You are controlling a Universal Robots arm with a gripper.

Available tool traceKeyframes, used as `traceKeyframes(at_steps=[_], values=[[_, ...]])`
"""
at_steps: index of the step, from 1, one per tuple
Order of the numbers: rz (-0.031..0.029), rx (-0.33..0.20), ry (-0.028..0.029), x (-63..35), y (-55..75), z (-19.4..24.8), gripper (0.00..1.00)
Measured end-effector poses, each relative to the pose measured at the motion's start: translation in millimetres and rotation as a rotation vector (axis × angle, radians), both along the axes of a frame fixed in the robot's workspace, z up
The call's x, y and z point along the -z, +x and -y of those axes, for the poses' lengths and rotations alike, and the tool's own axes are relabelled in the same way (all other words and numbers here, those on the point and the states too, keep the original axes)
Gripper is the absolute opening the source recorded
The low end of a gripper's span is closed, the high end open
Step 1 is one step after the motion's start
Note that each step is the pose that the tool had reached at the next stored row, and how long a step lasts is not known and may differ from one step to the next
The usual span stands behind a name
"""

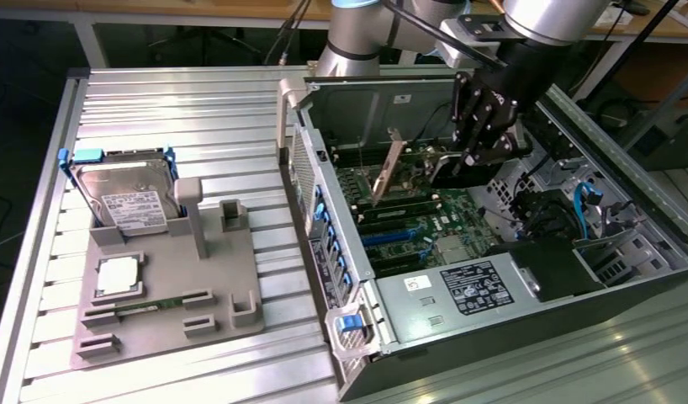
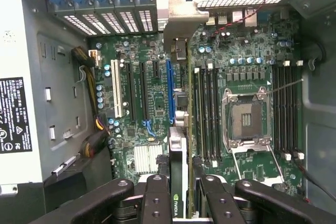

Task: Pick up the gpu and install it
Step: 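Insert the gpu into the slot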

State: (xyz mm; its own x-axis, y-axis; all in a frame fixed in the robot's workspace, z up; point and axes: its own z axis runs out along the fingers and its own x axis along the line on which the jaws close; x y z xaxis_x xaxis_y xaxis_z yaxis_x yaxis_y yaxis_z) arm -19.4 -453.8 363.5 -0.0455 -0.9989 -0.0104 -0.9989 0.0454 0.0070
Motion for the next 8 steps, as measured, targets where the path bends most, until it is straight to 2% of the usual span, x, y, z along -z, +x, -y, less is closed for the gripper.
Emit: traceKeyframes(at_steps=[5,8], values=[[-0.0001,-0.026,-0.0001,7.3,-0.6,1.1,0.27],[-0.0001,-0.027,-0.0002,7.6,-0.6,1.1,0.27]])
